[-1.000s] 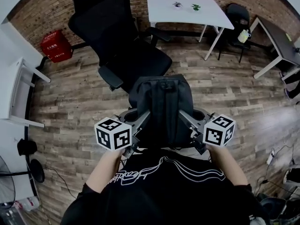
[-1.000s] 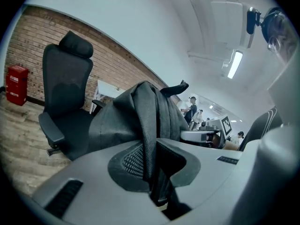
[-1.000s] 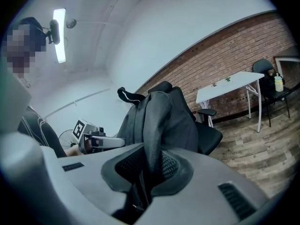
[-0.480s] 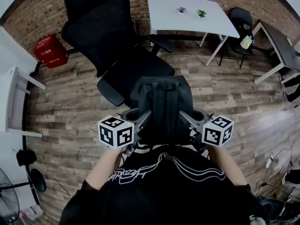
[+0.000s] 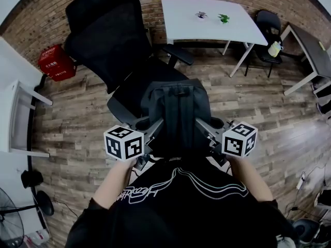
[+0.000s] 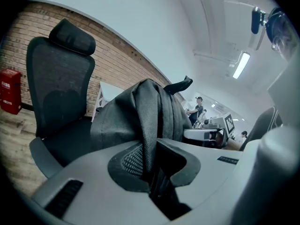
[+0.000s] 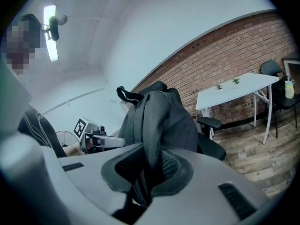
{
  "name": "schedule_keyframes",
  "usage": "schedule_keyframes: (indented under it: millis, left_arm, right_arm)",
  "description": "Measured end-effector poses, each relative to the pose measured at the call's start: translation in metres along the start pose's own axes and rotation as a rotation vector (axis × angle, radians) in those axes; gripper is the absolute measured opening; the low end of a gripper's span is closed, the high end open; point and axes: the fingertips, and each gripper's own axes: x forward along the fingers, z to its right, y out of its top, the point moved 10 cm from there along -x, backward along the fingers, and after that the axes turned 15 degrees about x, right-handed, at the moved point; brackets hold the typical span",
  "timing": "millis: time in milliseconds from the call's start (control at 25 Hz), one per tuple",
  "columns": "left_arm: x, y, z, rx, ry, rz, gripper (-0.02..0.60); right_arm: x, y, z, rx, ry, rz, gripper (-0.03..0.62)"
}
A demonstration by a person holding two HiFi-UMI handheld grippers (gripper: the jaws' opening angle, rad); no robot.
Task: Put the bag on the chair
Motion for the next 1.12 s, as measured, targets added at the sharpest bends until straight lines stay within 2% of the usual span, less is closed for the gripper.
schedule_keyframes:
  millis: [280, 600, 880, 1120]
  left_arm:
    - [0.020, 0.021, -0.039, -0.053, 0.072, 0.002, 0.066]
    - [0.044, 0.036, -0.099, -0.158, 0.176, -0.003, 0.066]
    - [0.055, 0.046, -0.141, -0.247, 0.279, 0.013, 0.066]
    - [0.057, 0.053, -0.174, -0.283, 0.361, 0.030, 0.066]
  right_arm:
    - [0.045, 0.048, 0.030, -0.010, 0.058, -0.069, 0.037]
    - [0.121, 0.105, 0.070, -0.012, 0.130, -0.192, 0.037]
    - [0.185, 0.147, 0.090, -0.059, 0.192, -0.292, 0.037]
    - [0.235, 0.174, 0.098, -0.111, 0.241, -0.360, 0.038]
